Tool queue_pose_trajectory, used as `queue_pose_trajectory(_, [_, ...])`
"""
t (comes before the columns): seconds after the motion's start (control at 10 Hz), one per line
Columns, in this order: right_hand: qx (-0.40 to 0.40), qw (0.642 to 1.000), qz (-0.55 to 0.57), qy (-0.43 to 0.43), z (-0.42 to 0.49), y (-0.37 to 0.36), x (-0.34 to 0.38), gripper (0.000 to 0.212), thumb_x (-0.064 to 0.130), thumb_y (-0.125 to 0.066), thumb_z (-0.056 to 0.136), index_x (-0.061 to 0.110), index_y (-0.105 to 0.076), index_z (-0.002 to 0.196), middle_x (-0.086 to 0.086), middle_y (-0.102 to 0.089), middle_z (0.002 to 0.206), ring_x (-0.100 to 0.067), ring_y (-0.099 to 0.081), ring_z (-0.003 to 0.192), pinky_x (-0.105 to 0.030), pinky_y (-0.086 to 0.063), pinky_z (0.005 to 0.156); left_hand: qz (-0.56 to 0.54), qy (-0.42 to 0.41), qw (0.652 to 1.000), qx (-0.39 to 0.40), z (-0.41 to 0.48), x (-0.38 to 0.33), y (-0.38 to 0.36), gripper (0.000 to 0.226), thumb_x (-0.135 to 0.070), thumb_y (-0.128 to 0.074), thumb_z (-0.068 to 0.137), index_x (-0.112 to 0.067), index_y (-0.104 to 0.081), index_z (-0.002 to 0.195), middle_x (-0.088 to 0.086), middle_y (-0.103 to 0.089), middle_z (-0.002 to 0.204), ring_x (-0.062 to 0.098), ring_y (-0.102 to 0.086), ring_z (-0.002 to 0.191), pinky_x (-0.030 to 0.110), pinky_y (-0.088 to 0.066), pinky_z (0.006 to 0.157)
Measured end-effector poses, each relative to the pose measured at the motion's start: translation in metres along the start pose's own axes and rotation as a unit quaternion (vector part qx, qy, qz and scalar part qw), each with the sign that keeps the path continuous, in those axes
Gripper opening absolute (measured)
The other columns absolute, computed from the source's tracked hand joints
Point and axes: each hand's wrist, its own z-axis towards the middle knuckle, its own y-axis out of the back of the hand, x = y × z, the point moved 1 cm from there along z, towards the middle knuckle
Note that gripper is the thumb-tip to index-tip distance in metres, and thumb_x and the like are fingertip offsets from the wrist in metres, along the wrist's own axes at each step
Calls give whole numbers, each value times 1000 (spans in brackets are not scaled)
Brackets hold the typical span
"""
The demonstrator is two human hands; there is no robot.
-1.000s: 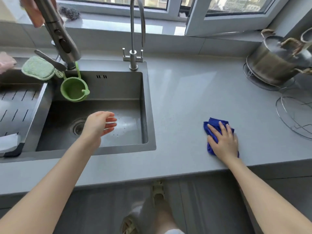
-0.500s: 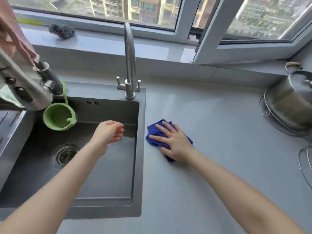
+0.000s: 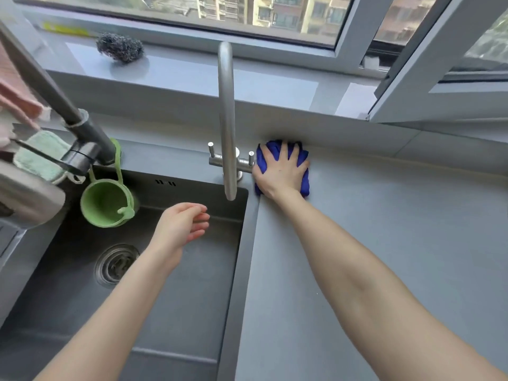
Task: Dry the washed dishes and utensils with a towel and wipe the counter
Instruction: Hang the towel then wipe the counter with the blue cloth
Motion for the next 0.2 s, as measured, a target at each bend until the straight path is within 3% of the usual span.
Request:
queue_pose_trajectory(0.1, [24,1000,12,12,-4,10,-1,63,62,-23,93,39,-12,151,-10,-2,160,-37,4,146,-62,3,113,1,-5,1000,7,-7,-5,-1,15,-12,-50,94,-9,-65,98,10,-67,91,21,-64,82,30,-53,76])
queue_pose_trajectory(0.2, [-37,996,71,36,-25,34,-6,54,51,-26,98,37,-21,150,-10,-15,159,-33,-12,146,-56,-1,115,7,-12,1000,14,-16,-15,3,16,-12,-50,94,-8,-64,101,10,-67,90,20,-65,81,29,-53,74])
